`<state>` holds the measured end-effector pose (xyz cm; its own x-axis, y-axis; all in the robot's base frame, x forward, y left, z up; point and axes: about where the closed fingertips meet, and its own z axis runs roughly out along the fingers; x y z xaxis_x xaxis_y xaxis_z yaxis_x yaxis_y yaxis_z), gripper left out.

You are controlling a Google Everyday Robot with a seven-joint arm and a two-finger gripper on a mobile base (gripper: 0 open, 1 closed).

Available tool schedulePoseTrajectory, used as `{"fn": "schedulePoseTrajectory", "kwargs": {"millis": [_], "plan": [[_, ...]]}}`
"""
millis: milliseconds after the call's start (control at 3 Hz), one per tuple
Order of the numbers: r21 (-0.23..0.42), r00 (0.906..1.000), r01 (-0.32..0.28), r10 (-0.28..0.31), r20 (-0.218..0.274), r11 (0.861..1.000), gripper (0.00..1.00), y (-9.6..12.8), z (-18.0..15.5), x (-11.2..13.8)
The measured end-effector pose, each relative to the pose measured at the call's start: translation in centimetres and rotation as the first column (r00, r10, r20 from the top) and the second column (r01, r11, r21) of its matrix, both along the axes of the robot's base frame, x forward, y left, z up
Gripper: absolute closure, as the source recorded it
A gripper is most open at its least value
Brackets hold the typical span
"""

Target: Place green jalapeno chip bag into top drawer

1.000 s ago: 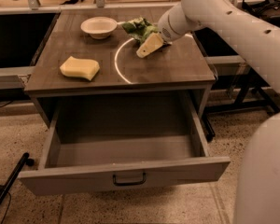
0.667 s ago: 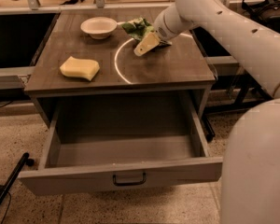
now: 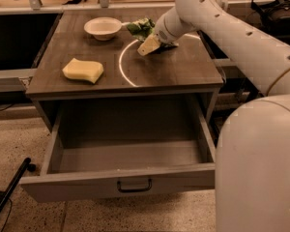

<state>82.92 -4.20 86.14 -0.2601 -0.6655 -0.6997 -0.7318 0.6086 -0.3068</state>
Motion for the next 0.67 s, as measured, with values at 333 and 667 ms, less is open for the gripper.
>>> {"fn": "schedulePoseTrajectory", "kwargs": {"millis": [333,667], "plan": [[0.034,0.9998,-0.022,0.022,0.002,0.999,0.5,0.3,-0.3,0.1],[0.074,0.996,-0.075,0.071,0.055,0.994,0.73,-0.1,1.8,-1.2]]}}
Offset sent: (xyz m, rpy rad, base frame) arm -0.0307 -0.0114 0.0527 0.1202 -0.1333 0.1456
